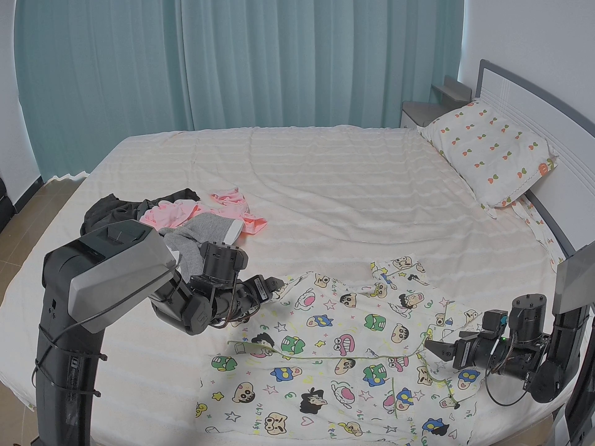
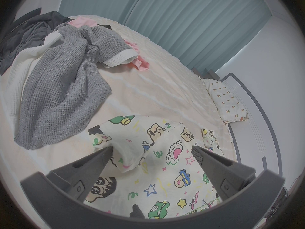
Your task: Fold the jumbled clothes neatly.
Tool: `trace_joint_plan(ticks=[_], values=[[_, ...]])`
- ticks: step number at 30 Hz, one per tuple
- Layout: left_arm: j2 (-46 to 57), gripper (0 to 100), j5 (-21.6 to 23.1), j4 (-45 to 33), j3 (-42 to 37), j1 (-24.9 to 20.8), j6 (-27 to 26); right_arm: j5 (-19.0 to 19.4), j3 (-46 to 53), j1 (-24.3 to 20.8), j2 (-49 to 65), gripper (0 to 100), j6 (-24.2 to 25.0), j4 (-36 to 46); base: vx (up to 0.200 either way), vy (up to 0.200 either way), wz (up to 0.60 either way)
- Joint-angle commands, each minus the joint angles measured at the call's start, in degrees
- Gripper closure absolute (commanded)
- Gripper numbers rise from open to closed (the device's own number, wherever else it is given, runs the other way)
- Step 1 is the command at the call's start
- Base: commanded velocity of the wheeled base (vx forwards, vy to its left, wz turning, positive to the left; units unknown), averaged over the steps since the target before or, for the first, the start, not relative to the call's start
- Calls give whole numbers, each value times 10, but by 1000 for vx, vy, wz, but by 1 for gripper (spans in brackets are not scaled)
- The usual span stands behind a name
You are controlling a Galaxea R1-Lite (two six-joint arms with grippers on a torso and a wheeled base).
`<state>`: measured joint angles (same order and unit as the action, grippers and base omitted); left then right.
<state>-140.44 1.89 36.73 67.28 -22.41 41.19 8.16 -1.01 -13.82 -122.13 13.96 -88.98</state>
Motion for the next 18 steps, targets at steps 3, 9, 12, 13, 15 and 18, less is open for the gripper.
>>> trace_joint_plan(ticks=[3,9,12,13,15,18], values=[[-5,100,-7,-2,11,0,0,0,8,-1,-1,0,0,-5,0,0,0],[-4,100,-20,-1,7,1,1,0,8,-2,-1,0,0,-5,0,0,0],[-5,100,-40,1,11,2,1,0,8,-2,-1,0,0,-5,0,0,0],[-5,100,-44,2,11,5,1,-1,8,-2,-1,0,0,-5,0,0,0],[-5,100,-44,2,15,12,1,-1,8,-2,-1,0,0,-5,0,0,0],[-5,100,-51,1,35,27,1,-1,8,-2,-1,0,0,-5,0,0,0]])
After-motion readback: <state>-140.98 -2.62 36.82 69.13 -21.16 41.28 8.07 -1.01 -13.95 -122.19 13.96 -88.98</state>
